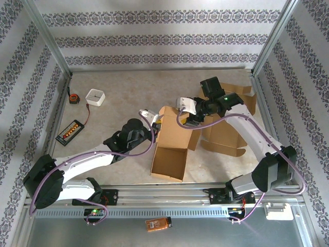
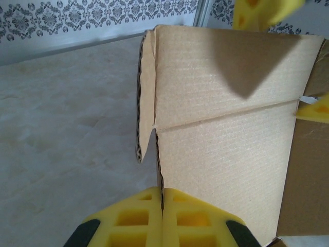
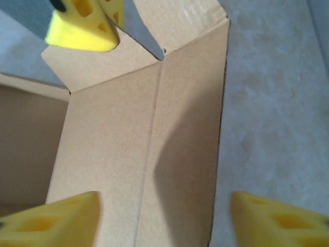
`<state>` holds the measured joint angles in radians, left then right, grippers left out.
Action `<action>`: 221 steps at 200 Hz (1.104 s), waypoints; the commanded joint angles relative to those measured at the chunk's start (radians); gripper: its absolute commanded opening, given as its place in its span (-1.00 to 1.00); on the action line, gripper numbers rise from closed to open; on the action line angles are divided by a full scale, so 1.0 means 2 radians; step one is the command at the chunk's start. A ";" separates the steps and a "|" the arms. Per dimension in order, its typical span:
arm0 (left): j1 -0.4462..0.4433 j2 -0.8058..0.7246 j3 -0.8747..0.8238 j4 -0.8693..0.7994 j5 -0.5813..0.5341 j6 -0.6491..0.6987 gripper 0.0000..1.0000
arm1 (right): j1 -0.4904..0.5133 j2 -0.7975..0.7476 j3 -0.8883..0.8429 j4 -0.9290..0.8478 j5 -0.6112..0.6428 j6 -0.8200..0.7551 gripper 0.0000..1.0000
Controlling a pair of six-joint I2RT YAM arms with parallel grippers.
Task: Fold the paper box
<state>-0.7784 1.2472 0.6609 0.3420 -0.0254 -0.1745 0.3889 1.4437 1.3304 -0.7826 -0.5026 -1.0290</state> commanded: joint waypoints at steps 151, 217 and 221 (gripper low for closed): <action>0.104 -0.085 0.109 -0.311 0.099 0.016 0.06 | 0.110 -0.035 -0.011 0.129 0.263 -0.113 -1.00; 0.117 0.042 0.244 -0.397 0.225 0.077 0.19 | 0.112 -0.010 -0.007 0.136 0.251 -0.087 -1.00; 0.117 0.049 0.249 -0.393 0.225 0.075 0.20 | 0.112 -0.009 -0.007 0.135 0.249 -0.087 -1.00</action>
<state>-0.5476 1.2800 1.0958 -0.3817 0.3149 -0.0776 0.6052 1.4082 1.3106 -0.5293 -0.0116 -1.2270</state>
